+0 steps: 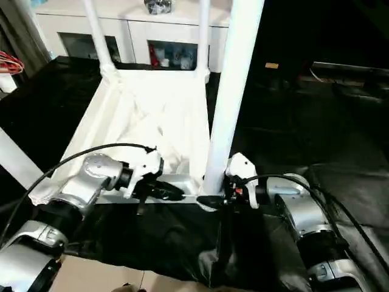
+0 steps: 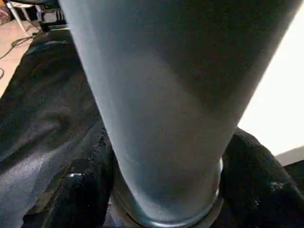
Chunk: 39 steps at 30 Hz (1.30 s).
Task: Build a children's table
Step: Rotate leg to tighten
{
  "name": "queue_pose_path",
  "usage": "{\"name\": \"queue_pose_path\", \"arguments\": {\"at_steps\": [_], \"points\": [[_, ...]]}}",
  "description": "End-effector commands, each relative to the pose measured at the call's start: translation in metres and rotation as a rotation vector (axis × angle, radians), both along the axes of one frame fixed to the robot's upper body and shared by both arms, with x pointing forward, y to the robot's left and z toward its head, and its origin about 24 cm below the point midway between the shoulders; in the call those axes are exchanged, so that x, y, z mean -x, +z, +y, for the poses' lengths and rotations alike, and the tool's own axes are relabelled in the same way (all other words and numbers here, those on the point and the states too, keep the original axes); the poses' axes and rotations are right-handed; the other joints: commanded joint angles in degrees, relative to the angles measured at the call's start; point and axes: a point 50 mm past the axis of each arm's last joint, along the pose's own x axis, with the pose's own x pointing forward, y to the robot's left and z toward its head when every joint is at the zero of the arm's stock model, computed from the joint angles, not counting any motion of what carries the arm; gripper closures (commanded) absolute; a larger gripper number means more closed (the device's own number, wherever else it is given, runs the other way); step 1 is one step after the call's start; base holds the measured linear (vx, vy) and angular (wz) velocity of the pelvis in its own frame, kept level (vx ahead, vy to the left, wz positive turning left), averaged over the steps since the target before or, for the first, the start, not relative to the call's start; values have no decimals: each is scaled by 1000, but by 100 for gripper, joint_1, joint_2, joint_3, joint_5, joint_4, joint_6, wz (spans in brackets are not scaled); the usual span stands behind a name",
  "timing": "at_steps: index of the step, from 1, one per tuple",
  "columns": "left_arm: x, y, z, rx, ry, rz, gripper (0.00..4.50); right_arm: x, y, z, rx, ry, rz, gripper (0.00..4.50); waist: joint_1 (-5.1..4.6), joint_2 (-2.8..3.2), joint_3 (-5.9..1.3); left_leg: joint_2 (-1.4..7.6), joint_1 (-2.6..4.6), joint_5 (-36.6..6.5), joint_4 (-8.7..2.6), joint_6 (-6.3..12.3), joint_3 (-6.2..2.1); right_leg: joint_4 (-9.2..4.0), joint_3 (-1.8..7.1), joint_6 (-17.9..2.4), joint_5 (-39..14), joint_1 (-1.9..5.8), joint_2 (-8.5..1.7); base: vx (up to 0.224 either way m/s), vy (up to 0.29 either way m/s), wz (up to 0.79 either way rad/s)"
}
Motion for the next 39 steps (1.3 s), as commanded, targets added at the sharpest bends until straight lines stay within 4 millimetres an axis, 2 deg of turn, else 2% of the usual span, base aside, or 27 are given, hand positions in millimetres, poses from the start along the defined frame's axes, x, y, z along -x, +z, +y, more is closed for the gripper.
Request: {"name": "queue_pose_path", "arguments": {"at_steps": [1, 7, 10, 11, 12, 13, 14, 16, 17, 19, 21, 22, 25, 27, 34, 36, 37, 39], "points": [[0, 10, -10, 32, -47, -32, 450, 10, -11, 7, 6, 56, 62, 177, -15, -63, -366, 154, 68, -1163, -397, 425, -39, -326, 187, -1433, -1147, 296, -262, 0, 0, 0], [-2, 9, -19, 50, 9, -55, 450, 10, -16, 14, -59, -18, 89, 183, -6, -77, -368, 155, 74, -1159, -396, 424, -39, -332, 186, -1411, -1178, 289, -260, 0, 0, 0], [-7, 9, -29, 52, 71, -78, 450, 1, -22, 20, -70, -138, 51, 183, -37, -75, -333, 144, 76, -1360, -419, 318, -41, -379, 186, -1333, -1530, 269, -267, 0, 0, 0], [-7, 9, -30, 53, 78, -81, 450, 0, -22, 21, -72, -154, 48, 183, -66, -82, -323, 134, 99, -1563, -434, 224, -56, -432, 186, -1203, -1981, 257, -286, 0, 0, 0], [-9, 9, -34, 54, 99, -85, 450, -5, -25, 23, -79, -224, 52, 183, -69, -84, -318, 128, 90, -1599, -442, 204, -66, -444, 181, -1139, -2112, 267, -283, 0, 0, 0], [-12, 10, -43, 61, 150, -99, 450, -13, -28, 28, -87, -335, 34, 185, -108, -73, -303, 123, 97, -1704, -452, 143, -66, -466, 185, -1073, -2326, 233, -281, 0, 0, 0], [-15, 11, -50, 70, 190, -102, 450, -18, -31, 31, -79, -407, 30, 185, -156, -77, -292, 106, 108, -1865, -463, 56, -94, -500, 158, -966, -2649, 234, -279, 0, 0, 0], [-17, 11, -55, 74, 224, -111, 450, -21, -33, 35, -74, -454, 25, 186, -205, -64, -288, 101, 135, -1939, -459, -6, -98, -527, 160, -901, -2809, 203, -284, 0, 0, 0], [-18, 12, -61, 78, 259, -119, 450, -24, -36, 39, -67, -506, 27, 187, -249, -91, -295, 82, 89, -1919, -464, 44, -119, -554, 140, -788, -2949, 254, -285, 0, 0, 0], [-21, 12, -71, 82, 320, -137, 450, -28, -38, 50, -58, -580, 20, 187, -300, -65, -305, 80, 77, -1863, -466, 64, -125, -554, 135, -812, -2813, 244, -275, 0, 0, 0], [-20, 12, -74, 85, 324, -142, 450, -30, -38, 55, -73, -603, 17, 187, -337, -75, -313, 77, 73, -1845, -466, 94, -119, -555, 134, -839, -2645, 241, -258, 0, 0, 0], [-19, 12, -75, 87, 318, -141, 450, -31, -37, 56, -83, -613, 19, 187, -335, -73, -311, 77, 89, -1884, -457, 145, -106, -564, 143, -891, -2595, 223, -262, 0, 0, 0], [-18, 12, -75, 88, 309, -143, 450, -33, -34, 59, -90, -602, -13, 187, -331, -68, -328, 93, 66, -1792, -460, 210, -103, -523, 152, -998, -2273, 244, -262, 0, 0, 0], [-19, 11, -74, 82, 312, -149, 450, -34, -34, 59, -88, -603, -23, 131, -340, -65, -326, 93, 60, -1779, -463, 223, -99, -505, 152, -1067, -2131, 255, -254, 0, 0, 0], [-24, 11, -63, 46, 340, -225, 450, -40, -26, 39, -62, -627, -75, 73, -339, -75, -329, 101, 70, -1747, -455, 254, -86, -489, 165, -1137, -2027, 250, -257, 0, 0, 0], [-24, 14, -61, 68, 335, -192, 450, -40, -21, 32, -75, -612, -92, 73, -321, -71, -342, 103, 68, -1659, -443, 283, -77, -469, 171, -1195, -1836, 263, -257, 0, 0, 0], [-23, 14, -60, 74, 324, -172, 423, -39, -19, 28, -85, -599, -98, 68, -311, -66, -343, 109, 58, -1580, -444, 309, -75, -453, 174, -1234, -1688, 272, -258, 0, 0, 0], [-21, 14, -58, 64, 299, -146, 423, -38, -17, 23, -88, -588, -103, 68, -300, -74, -354, 104, 52, -1448, -426, 368, -65, -430, 178, -1290, -1479, 290, -259, 0, 0, 0]]}}
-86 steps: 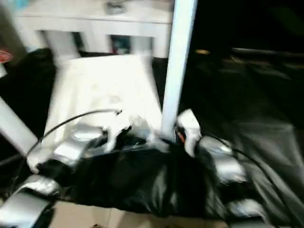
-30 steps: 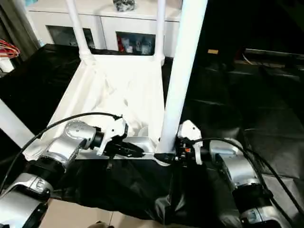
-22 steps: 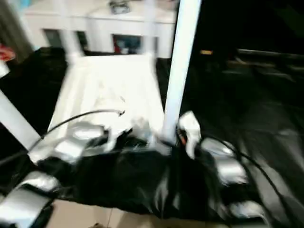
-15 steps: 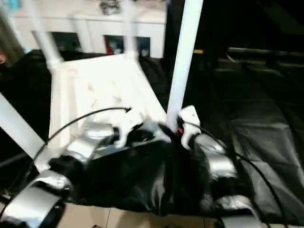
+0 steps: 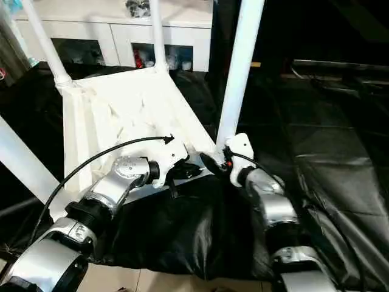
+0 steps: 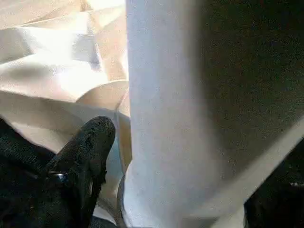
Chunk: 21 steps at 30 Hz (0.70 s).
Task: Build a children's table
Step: Rotate leg to tighten
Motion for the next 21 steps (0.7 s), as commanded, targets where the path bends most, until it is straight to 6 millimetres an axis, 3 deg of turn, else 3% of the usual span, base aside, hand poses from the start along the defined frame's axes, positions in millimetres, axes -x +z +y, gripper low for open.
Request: {"name": "queue_pose_path", "arguments": {"at_steps": [1, 4, 7, 14, 21], "points": [[-1, 16, -10, 33, -56, -30, 404, 4, -2, 8, -1, 64, 11, 67, 27, -48, -357, 116, 42, -1393, -421, 390, -50, -382, 183, -1302, -1430, 274, -267, 0, 0, 0], [-2, 13, -7, 8, -49, -24, 381, 3, 0, 2, 3, 58, 4, 67, 23, -45, -388, 115, 15, -1051, -387, 506, -50, -305, 176, -1478, -844, 308, -259, 0, 0, 0], [-2, 11, -4, -13, -42, -31, 342, 2, 1, -2, 3, 47, 1, 67, 12, -53, -394, 108, 8, -890, -366, 629, -40, -279, 173, -1567, -585, 318, -258, 0, 0, 0], [0, 4, 4, -83, -51, 6, 342, 1, 2, -4, -3, 48, -2, 67, 18, -34, -360, 126, 47, -1247, -403, 448, -38, -345, 175, -1460, -1206, 289, -253, 0, 0, 0], [0, 5, 11, -78, -38, 33, 342, 2, 2, -4, -4, 55, -3, 67, 23, -41, -374, 114, 33, -1090, -388, 504, -34, -312, 176, -1530, -934, 307, -256, 0, 0, 0]]}}
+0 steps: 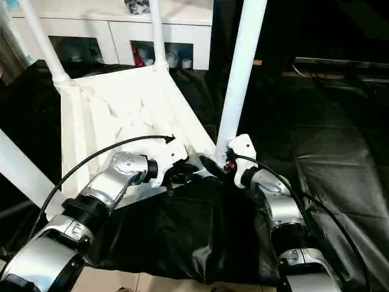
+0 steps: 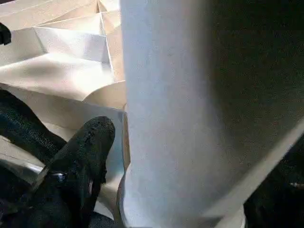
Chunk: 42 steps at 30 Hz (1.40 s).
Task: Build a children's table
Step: Rotate leg to tighten
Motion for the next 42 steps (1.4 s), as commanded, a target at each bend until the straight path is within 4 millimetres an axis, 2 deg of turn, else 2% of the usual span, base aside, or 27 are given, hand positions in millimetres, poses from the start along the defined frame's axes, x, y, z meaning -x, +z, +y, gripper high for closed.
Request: {"name": "queue_pose_path", "arguments": {"at_steps": [1, 3, 4, 7, 15, 21, 24, 30, 36, 37, 39, 42], "points": [[2, -1, 3, 1, -6, 13, 342, 1, -1, 0, 7, 13, 7, 67, 27, -46, -378, 109, 43, -1079, -375, 499, -45, -310, 174, -1535, -937, 324, -257, 0, 0, 0], [3, -2, 3, 14, -13, 28, 342, 1, -1, 0, 10, 16, 7, 67, 28, -38, -379, 112, 47, -1068, -375, 498, -46, -310, 175, -1540, -925, 322, -255, 0, 0, 0], [4, -2, 3, 15, -14, 30, 359, 1, -1, 0, 11, 17, 7, 67, 27, -35, -378, 110, 46, -1069, -374, 498, -45, -310, 175, -1550, -904, 322, -253, 0, 0, 0], [5, -5, 2, 13, -13, 51, 370, 1, -1, 0, 14, 20, 5, 67, 27, -27, -382, 112, 50, -1081, -374, 489, -45, -306, 174, -1559, -878, 325, -253, 0, 0, 0], [8, -7, 2, 2, -50, 85, 447, 4, 1, -4, 16, 68, 13, 67, 29, -21, -382, 110, 51, -1084, -371, 507, -45, -303, 170, -1584, -820, 332, -245, 0, 0, 0], [12, -7, 4, 27, -116, 87, 450, 8, 5, -11, 13, 146, 31, 9, 98, -18, -363, 117, 65, -1288, -384, 469, -38, -348, 166, -1494, -1214, 320, -245, 0, 0, 0], [18, -7, 5, 43, -185, 93, 450, 16, 7, -16, 45, 248, 47, 9, 149, -24, -375, 135, 64, -1154, -376, 485, -36, -313, 171, -1476, -1036, 322, -243, 0, 0, 0], [31, -4, 13, 78, -355, 124, 450, 36, 8, -25, 128, 467, 118, 9, 230, -26, -385, 148, 55, -993, -356, 665, -28, -275, 176, -1544, -792, 331, -246, 0, 0, 0], [34, -6, 25, 40, -393, 145, 450, 41, 6, -26, 162, 529, 152, 9, 240, -43, -356, 147, 75, -1302, -390, 447, -33, -347, 178, -1354, -1508, 295, -258, 0, 0, 0], [34, -7, 26, 37, -394, 147, 450, 41, 6, -25, 162, 531, 153, 34, 239, -38, -354, 147, 73, -1300, -395, 425, -37, -346, 179, -1328, -1554, 295, -259, 0, 0, 0], [35, -7, 29, 33, -396, 150, 450, 42, 6, -23, 151, 544, 160, 34, 235, -43, -360, 148, 72, -1261, -394, 411, -38, -338, 181, -1329, -1478, 294, -254, 0, 0, 0], [36, -6, 31, 33, -402, 154, 450, 43, 6, -21, 143, 564, 170, 63, 243, -44, -373, 147, 61, -1121, -381, 459, -38, -307, 181, -1371, -1262, 305, -253, 0, 0, 0]]}}
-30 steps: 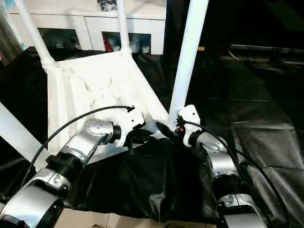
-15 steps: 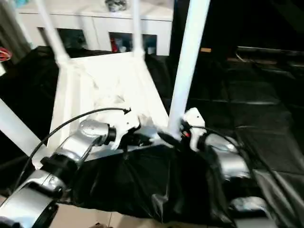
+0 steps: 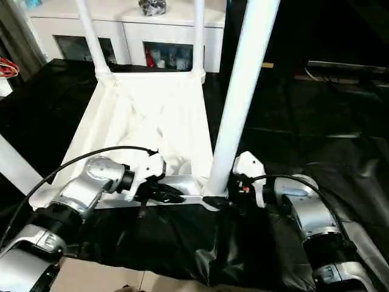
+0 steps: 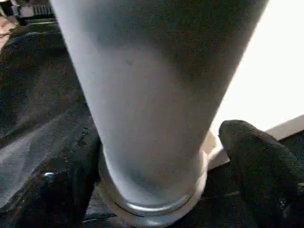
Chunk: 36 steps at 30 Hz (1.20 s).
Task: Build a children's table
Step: Rotate leg to tighten
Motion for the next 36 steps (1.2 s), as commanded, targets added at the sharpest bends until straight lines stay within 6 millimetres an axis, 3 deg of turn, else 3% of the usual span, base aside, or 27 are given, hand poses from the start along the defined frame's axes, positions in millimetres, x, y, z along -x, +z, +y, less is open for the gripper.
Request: {"name": "queue_pose_path", "arguments": {"at_steps": [1, 12, 17, 20, 24, 26, 28, 30, 31, 33, 36], "points": [[9, -1, -7, 15, -107, 31, 450, 4, -7, 0, 19, 8, 46, 72, -1, -77, -369, 146, 50, -1060, -382, 482, -41, -300, 178, -1409, -1146, 294, -249, 0, 0, 0], [10, -1, -8, 32, -86, 22, 450, 10, -11, 7, -4, 35, 69, 166, 2, -74, -364, 144, 55, -1111, -386, 452, -40, -313, 177, -1388, -1228, 295, -249, 0, 0, 0], [6, 0, -7, 57, -14, -16, 450, 11, -15, 11, -19, 24, 71, 176, 22, -85, -361, 144, 51, -1114, -385, 445, -41, -311, 178, -1386, -1250, 293, -261, 0, 0, 0], [2, 0, -9, 82, 61, -36, 450, 8, -18, 14, -37, -26, 62, 181, -1, -86, -340, 136, 59, -1296, -403, 367, -43, -356, 177, -1281, -1622, 281, -267, 0, 0, 0], [-3, -2, -23, 87, 147, -67, 450, -11, -26, 21, -97, -293, 15, 181, -96, -100, -326, 113, 68, -1449, -421, 219, -61, -402, 181, -1133, -2062, 245, -273, 0, 0, 0], [-6, -2, -31, 84, 193, -80, 450, -19, -32, 25, -95, -425, 1, 182, -221, -99, -297, 84, 28, -1639, -462, 108, -104, -449, 131, -924, -2612, 269, -262, 0, 0, 0], [-11, -1, -41, 82, 247, -92, 450, -26, -37, 33, -87, -538, -10, 182, -275, -147, -292, 65, 87, -1805, -429, 88, -101, -531, 129, -770, -3055, 226, -277, 0, 0, 0], [-14, 1, -51, 85, 280, -103, 450, -31, -40, 42, -93, -613, -4, 182, -298, -131, -273, 46, 114, -1912, -425, 100, -105, -580, 121, -660, -3373, 186, -275, 0, 0, 0], [-15, 2, -54, 84, 303, -108, 450, -33, -41, 47, -91, -638, -3, 182, -306, -148, -281, 48, 96, -1899, -433, 123, -114, -584, 112, -613, -3389, 200, -270, 0, 0, 0], [-17, 3, -61, 84, 322, -118, 450, -37, -40, 61, -103, -651, -5, 182, -298, -113, -287, 57, 98, -1927, -444, 141, -118, -577, 119, -632, -3239, 183, -264, 0, 0, 0], [-15, 2, -65, 79, 311, -128, 450, -39, -35, 77, -119, -623, -42, 182, -302, -107, -294, 60, 88, -1957, -456, 157, -116, -565, 121, -690, -3051, 188, -256, 0, 0, 0]]}}
